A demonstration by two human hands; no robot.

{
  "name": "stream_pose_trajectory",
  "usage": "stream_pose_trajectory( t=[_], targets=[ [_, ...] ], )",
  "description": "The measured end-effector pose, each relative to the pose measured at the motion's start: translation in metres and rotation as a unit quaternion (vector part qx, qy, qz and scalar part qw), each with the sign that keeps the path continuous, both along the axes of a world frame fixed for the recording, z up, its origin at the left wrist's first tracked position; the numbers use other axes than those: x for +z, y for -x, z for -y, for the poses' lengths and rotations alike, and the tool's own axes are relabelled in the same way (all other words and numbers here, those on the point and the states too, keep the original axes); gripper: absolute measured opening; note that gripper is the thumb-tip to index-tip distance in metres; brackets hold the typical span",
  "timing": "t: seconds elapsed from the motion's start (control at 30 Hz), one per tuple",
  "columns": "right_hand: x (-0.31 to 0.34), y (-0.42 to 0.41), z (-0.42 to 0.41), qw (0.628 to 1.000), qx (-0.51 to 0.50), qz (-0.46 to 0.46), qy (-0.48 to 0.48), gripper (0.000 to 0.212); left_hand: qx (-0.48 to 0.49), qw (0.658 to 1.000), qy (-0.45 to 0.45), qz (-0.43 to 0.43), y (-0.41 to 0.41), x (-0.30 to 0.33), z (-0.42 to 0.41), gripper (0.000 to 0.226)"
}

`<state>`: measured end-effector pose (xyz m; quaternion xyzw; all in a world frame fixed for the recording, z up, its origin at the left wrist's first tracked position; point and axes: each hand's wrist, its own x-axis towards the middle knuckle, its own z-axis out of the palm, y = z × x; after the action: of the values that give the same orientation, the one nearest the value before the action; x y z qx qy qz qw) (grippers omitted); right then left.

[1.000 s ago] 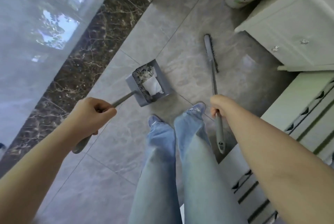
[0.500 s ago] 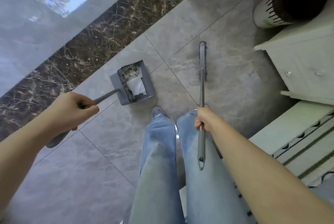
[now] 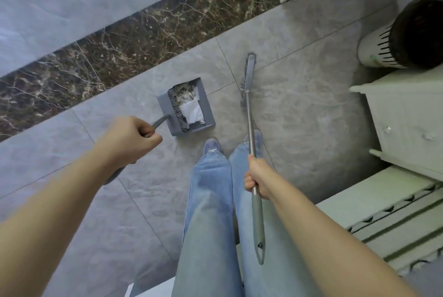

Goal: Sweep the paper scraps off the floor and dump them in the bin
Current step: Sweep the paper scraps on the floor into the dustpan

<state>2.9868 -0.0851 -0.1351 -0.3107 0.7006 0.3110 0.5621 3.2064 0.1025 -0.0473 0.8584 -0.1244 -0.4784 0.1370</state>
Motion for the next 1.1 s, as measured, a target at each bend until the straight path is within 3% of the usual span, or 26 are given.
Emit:
stream_pose_trajectory(
  t=[0.13, 0.23, 0.33, 0.5, 0.67, 0.8, 0.83, 0.9, 0.97, 1.1],
  targets=[
    [-0.022, -0.026, 0.012, 0.993, 0.108, -0.054, -0.001, 0.019, 0.019, 1.0, 0.02, 0.0, -0.001, -0.006, 0.002, 0.035],
    [-0.021, -0.045, 0.0, 0.978, 0.196, -0.04, -0.053, 0.029, 0.029, 0.999, 0.043, 0.0, 0.003, -0.008, -0.001, 0.04],
    [-0.018, -0.045, -0.019, 0.977, 0.199, -0.032, -0.073, 0.031, 0.037, 0.999, 0.039, -0.001, 0.002, -0.008, -0.005, 0.04],
    [0.016, -0.037, -0.005, 0.98, 0.197, 0.01, -0.011, 0.035, 0.066, 0.997, 0.019, -0.019, 0.007, 0.001, -0.018, 0.032],
    [0.003, -0.062, 0.037, 0.92, 0.391, -0.011, 0.017, 0.03, 0.102, 0.995, -0.001, -0.01, 0.021, -0.004, -0.039, 0.033],
    [-0.004, -0.075, 0.016, 0.894, 0.444, -0.046, -0.04, 0.034, 0.123, 0.992, 0.007, -0.003, 0.034, -0.009, -0.048, 0.039],
    [-0.006, -0.07, 0.007, 0.905, 0.416, -0.044, -0.075, 0.035, 0.126, 0.992, 0.007, 0.002, 0.034, -0.008, -0.048, 0.039],
    [0.001, -0.059, -0.002, 0.956, 0.267, -0.04, -0.118, 0.035, 0.137, 0.991, 0.012, 0.0, 0.035, -0.003, -0.042, 0.037],
    [0.013, -0.049, 0.007, 0.976, 0.179, -0.015, -0.124, 0.036, 0.14, 0.99, 0.027, -0.001, 0.035, 0.0, -0.032, 0.035],
    [0.032, -0.043, 0.055, 0.984, 0.174, 0.028, -0.037, 0.035, 0.129, 0.99, 0.048, 0.009, 0.033, -0.001, -0.003, 0.037]
  ],
)
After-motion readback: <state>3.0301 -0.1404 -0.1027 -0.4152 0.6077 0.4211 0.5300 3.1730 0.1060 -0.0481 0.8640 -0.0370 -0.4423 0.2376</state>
